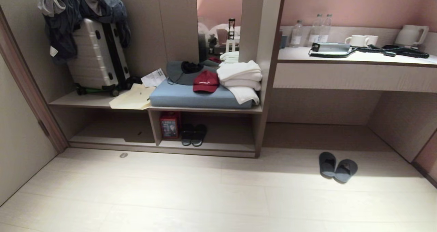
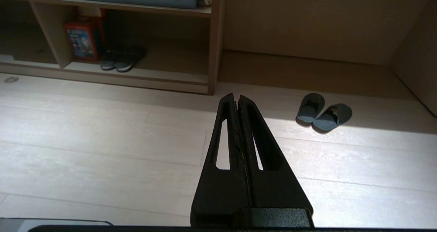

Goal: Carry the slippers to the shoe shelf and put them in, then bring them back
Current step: Pick up the slippers on the floor

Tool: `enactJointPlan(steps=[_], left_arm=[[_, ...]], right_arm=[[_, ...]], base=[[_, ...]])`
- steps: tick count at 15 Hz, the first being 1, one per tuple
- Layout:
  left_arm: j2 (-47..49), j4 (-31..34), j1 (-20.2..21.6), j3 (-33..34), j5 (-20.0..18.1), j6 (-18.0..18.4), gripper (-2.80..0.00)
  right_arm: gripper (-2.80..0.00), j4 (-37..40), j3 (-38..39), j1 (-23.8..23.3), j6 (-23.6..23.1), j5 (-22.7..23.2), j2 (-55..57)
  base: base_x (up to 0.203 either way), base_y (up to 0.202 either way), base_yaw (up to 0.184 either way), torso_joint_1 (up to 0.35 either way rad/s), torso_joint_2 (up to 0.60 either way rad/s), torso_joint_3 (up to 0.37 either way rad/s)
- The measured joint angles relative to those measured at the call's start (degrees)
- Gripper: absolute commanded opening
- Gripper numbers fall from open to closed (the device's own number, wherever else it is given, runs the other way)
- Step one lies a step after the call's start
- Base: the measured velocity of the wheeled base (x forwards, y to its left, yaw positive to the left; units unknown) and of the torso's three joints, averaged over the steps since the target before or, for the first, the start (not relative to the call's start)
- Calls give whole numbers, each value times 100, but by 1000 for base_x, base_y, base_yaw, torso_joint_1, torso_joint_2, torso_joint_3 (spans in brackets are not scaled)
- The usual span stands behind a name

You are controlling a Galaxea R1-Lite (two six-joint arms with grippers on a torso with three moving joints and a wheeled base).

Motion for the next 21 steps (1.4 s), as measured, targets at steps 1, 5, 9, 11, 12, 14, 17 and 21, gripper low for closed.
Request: enactJointPlan(steps=[1, 5, 9, 11, 12, 14, 17, 21], left_arm=[[0, 2, 1, 0, -1, 2, -280], [0, -2, 5, 0, 1, 2, -280], [0, -2, 4, 0, 1, 0, -280], [0, -2, 7, 0, 3, 0, -280], [0, 2, 7, 0, 3, 0, -280], [0, 2, 2, 0, 1, 0, -280], [0, 4, 0, 0, 3, 2, -280], [0, 2, 7, 0, 0, 0, -280]], right_arm=[[-280, -1, 0, 0, 1, 0, 0], [-280, 2, 0, 0, 1, 2, 0], [-280, 3, 0, 0, -3, -6, 0], [-280, 2, 0, 0, -1, -6, 0], [-280, -3, 0, 0, -1, -1, 0], [-280, 0, 0, 0, -1, -1, 0], [-280, -2, 0, 0, -1, -6, 0], [-280, -4, 0, 0, 0, -6, 0]], base=[[193, 0, 1, 7, 2, 6], [192, 0, 0, -1, 5, 0], [195, 0, -1, 1, 3, 1], [195, 0, -1, 1, 1, 2], [196, 0, 1, 2, 2, 2], [193, 0, 1, 0, -2, 1], [197, 0, 0, 4, 2, 0], [179, 0, -1, 3, 3, 1]])
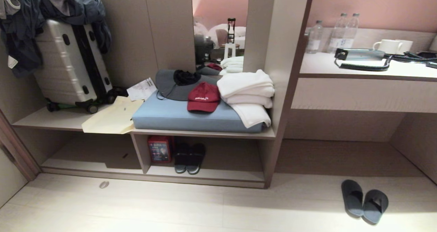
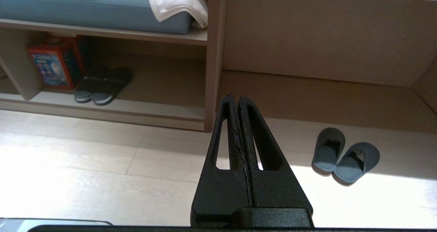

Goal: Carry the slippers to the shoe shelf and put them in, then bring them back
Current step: Pick up the slippers on the floor

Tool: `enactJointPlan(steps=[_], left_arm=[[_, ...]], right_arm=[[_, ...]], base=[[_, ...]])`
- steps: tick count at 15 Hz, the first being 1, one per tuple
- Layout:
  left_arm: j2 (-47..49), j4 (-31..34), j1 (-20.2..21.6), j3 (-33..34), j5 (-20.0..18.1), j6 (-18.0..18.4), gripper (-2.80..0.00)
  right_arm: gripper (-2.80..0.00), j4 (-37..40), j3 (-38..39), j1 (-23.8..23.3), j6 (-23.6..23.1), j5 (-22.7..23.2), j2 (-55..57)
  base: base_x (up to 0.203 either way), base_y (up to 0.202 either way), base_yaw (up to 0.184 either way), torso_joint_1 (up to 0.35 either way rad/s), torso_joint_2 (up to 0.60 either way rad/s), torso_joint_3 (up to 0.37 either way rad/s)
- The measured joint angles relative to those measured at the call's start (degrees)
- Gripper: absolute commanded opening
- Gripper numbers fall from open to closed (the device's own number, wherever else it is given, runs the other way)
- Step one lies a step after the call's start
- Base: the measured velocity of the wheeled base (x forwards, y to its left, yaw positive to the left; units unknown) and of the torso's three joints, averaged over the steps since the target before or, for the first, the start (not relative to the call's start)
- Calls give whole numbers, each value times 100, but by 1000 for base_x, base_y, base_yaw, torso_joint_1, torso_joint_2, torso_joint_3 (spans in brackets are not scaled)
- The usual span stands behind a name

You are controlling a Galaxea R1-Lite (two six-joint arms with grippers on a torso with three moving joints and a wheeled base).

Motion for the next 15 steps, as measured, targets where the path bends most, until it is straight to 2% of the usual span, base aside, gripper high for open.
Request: enactJointPlan(steps=[3, 5, 15], left_arm=[[0, 0, -5, 0, 4, 0, -280], [0, 0, -2, 0, 7, 0, -280], [0, -5, -2, 0, 5, 0, -280]], right_arm=[[-280, 0, 0, 0, -1, 2, 0], [-280, -11, -2, 0, -1, 6, 0], [-280, 3, 0, 0, -3, 3, 0]], base=[[0, 0, 0, 0, 0, 0], [-9, -4, -95, -1, 0, 1], [1, 9, -177, 3, 2, 3]])
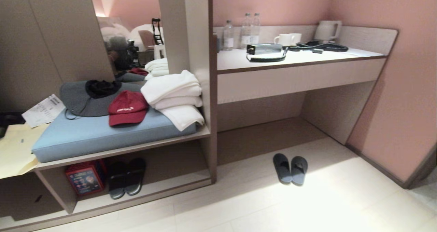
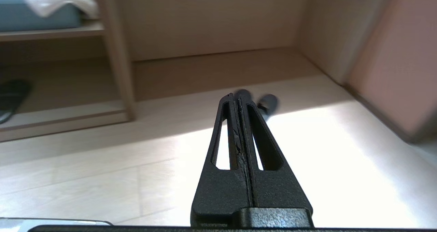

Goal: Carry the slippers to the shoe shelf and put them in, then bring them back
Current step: Pick up the slippers on the floor

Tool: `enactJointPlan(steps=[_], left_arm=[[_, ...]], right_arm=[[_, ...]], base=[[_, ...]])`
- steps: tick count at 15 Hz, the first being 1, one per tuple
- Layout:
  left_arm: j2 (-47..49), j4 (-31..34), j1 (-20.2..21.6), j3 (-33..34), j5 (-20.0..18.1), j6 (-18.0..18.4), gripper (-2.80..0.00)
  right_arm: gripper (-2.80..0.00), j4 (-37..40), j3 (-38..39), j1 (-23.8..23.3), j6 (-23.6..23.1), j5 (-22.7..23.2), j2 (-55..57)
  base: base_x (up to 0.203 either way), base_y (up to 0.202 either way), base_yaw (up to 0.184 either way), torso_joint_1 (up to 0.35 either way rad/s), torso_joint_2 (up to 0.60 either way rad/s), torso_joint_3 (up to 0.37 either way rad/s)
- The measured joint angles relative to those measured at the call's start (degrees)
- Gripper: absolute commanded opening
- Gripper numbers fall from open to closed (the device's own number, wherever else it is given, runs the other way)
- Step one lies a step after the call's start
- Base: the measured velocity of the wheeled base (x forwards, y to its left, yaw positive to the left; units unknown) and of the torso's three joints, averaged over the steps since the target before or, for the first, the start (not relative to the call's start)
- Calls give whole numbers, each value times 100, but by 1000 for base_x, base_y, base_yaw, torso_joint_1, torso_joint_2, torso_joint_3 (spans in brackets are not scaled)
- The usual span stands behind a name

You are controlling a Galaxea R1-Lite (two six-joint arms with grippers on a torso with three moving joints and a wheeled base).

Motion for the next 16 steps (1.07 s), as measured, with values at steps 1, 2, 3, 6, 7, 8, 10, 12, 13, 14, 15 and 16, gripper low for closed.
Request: enactJointPlan(steps=[1, 2, 3, 6, 7, 8, 10, 12, 13, 14, 15, 16], left_arm=[[0, 3, 0, 0, -2, 1, -280], [0, 6, 0, 0, -3, 1, -280], [0, 2, -2, 0, -1, 0, -280], [0, 4, -2, 0, -1, 3, -280], [0, 3, -5, 0, -1, 1, -280], [0, 5, -2, 0, -3, 1, -280], [0, 0, 0, 0, -1, 3, -280], [0, 2, 2, 0, -7, 1, -280], [0, 2, 0, 0, -3, 1, -280], [0, 3, -2, 0, -3, 1, -280], [0, 2, -2, 0, -1, 1, -280], [0, 5, -2, 0, -7, 1, -280]], right_arm=[[-280, -3, 0, 0, 2, -1, 0], [-280, -5, 0, 0, 2, -3, 0], [-280, -3, 0, 0, 2, -1, 0], [-280, -3, 0, 0, 2, 3, 0], [-280, 1, 0, 0, 5, 3, 0], [-280, 1, 0, 0, 5, 1, 0], [-280, -5, 0, 0, 2, 1, 0], [-280, 1, 0, 0, 2, 1, 0], [-280, 1, 0, 0, 1, 3, 0], [-280, -5, 0, 0, 2, 2, 0], [-280, -5, 0, 0, 2, 1, 0], [-280, -5, 0, 0, 5, 5, 0]], base=[[5, 8, -170, -2, 2, 2], [2, 10, -176, 4, 4, 5], [3, 7, -181, 2, 4, 0], [2, 8, -176, 2, 3, 2], [2, 12, -182, 3, 2, 7], [2, 7, -177, 7, 2, 8], [3, 9, -177, 9, 2, 2], [2, 7, -177, 4, 1, 1], [2, 7, -180, 1, 7, 2], [3, 9, -162, 2, -2, 2], [4, 3, -135, -1, 2, 10], [0, 2, -89, 0, 0, 0]])
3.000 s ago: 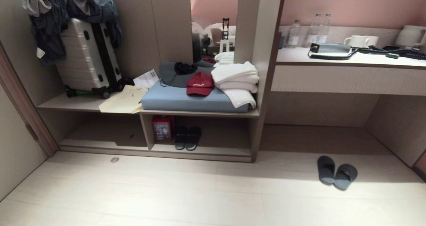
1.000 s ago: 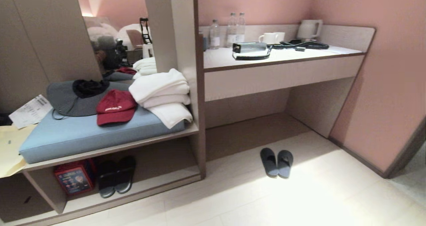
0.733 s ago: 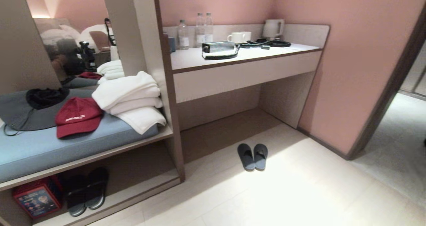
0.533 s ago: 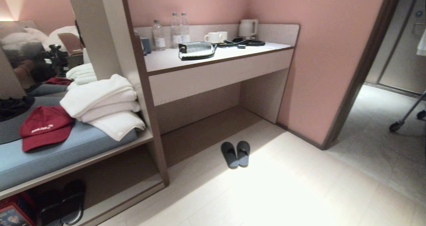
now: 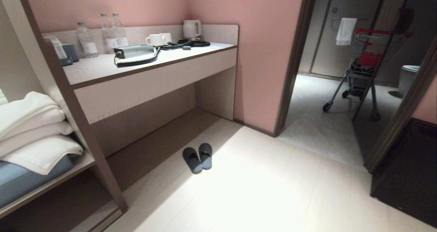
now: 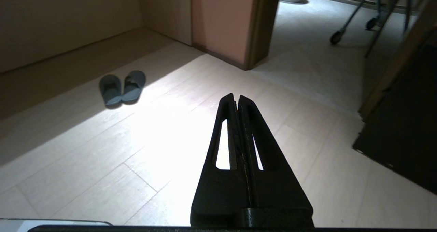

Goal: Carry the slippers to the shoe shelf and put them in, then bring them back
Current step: Pick up the slippers on the floor

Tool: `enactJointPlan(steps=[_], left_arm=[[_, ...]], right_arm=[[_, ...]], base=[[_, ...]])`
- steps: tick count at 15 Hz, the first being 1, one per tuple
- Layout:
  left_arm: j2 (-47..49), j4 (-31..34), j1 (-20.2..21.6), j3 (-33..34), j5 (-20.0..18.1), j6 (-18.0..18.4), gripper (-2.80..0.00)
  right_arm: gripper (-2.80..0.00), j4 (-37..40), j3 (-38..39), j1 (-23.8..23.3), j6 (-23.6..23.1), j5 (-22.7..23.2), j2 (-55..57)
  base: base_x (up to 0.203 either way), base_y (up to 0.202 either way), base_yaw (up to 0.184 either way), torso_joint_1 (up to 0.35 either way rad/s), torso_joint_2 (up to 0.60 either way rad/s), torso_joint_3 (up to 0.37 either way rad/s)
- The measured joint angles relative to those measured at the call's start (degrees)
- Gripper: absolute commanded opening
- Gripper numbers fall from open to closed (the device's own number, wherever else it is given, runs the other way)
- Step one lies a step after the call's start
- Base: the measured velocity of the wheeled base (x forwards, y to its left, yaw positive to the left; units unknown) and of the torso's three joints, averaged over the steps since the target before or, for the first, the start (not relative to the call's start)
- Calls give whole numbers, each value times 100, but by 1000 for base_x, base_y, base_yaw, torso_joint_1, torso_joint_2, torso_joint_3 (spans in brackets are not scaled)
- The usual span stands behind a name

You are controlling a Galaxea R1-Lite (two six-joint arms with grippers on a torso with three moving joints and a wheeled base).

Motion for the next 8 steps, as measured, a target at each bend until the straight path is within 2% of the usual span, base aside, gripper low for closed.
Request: enactJointPlan(steps=[8], left_arm=[[0, -2, 0, 0, 6, 2, -280]], right_arm=[[-280, 4, 0, 0, 0, -4, 0]], base=[[0, 0, 0, 0, 0, 0]])
